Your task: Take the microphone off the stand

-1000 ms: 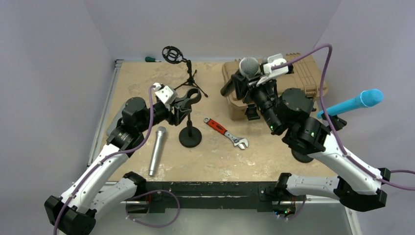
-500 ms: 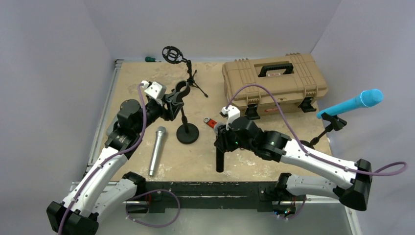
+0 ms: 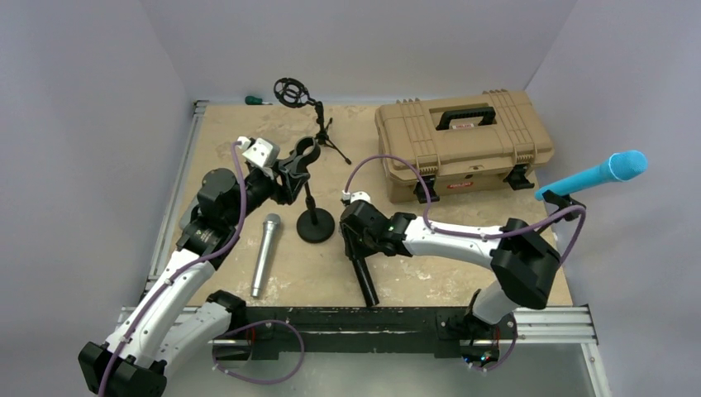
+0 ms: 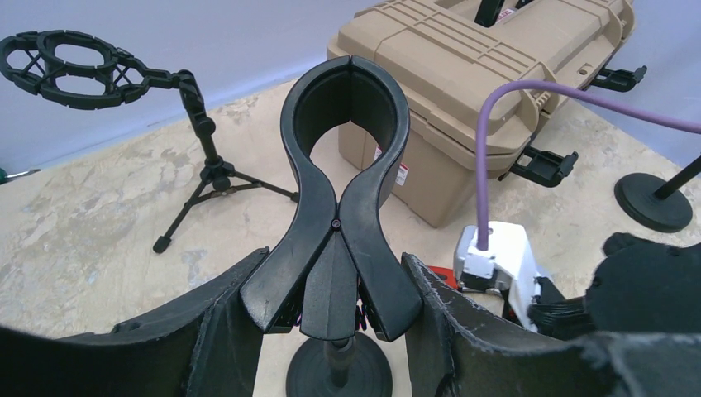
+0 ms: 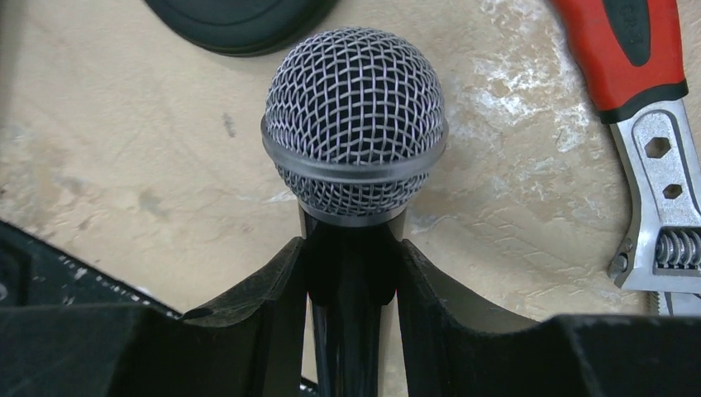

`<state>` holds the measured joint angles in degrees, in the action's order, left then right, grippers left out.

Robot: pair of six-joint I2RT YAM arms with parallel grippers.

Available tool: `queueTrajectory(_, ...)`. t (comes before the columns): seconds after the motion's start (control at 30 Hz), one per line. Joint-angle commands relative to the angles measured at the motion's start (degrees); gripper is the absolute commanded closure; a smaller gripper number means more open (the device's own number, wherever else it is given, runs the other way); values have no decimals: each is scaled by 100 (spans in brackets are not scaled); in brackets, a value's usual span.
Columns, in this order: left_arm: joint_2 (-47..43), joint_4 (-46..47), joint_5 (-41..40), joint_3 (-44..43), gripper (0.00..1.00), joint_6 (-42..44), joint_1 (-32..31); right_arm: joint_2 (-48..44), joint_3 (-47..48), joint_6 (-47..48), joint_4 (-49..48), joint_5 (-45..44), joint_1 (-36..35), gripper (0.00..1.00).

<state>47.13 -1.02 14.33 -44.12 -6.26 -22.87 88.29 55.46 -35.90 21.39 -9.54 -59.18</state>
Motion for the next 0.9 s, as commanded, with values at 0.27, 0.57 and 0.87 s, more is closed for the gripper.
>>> queueTrajectory(0.27,-2,317,149,-132,100,-112,64,512,161,-382,-247,-1147,212,94)
queueTrajectory(0.57,58,246,167,-191,89,-118,69,463,115,-202,-397,-1133,211,55)
queueTrajectory(0.87,18,299,310,-199,44,-182,77,350,100,-54,-448,-1043,214,36)
